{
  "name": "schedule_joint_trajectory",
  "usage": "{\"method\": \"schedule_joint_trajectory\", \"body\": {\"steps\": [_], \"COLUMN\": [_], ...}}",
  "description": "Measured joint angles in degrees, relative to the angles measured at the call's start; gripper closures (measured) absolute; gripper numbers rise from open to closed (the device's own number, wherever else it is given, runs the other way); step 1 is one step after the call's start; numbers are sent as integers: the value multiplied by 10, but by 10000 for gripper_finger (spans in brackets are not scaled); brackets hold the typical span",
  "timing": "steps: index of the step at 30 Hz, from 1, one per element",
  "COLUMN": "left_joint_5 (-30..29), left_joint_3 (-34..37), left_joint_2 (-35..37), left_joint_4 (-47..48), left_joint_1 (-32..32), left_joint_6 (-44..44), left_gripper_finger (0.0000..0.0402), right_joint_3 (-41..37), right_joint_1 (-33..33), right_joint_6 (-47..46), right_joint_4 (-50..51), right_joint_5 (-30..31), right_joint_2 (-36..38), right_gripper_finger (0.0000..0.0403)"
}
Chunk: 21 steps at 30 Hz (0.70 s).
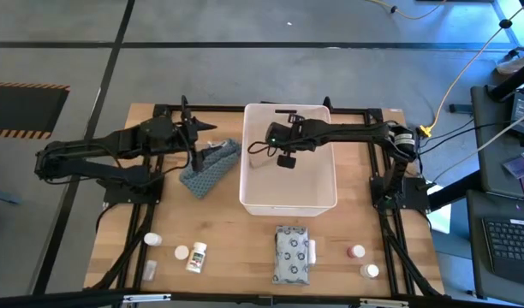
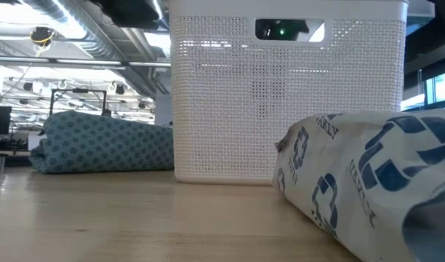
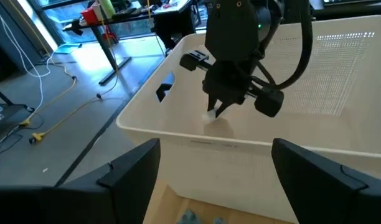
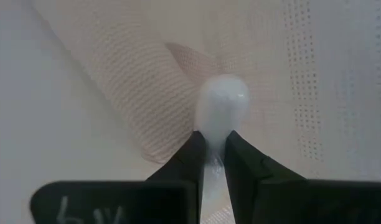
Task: Pick & place medical supplies in basket/bin
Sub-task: Put the right white rolled gauze into the white bin
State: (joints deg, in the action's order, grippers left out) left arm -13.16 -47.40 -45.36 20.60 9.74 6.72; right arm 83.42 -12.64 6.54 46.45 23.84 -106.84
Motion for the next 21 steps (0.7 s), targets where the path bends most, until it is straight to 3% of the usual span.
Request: {"method": "schedule_joint_trajectory", "body": {"steps": [12, 21], "left_joint_5": [2, 2], "left_joint_3": [0, 0], "left_joint_2": [-2, -2], "left_joint_4": [10, 8], "left_joint_1": [0, 0], "left_joint_6": [-1, -2], "left_gripper_finger": [100, 100], "right_joint_3": [-29, -29], "right_joint_1": [0, -4], "right_joint_6": [18, 25], "right_joint_4": [-22, -22], "right_joint_5": [-2, -6], "right_joint_2": [1, 0], "right_gripper_finger": [354, 281]}}
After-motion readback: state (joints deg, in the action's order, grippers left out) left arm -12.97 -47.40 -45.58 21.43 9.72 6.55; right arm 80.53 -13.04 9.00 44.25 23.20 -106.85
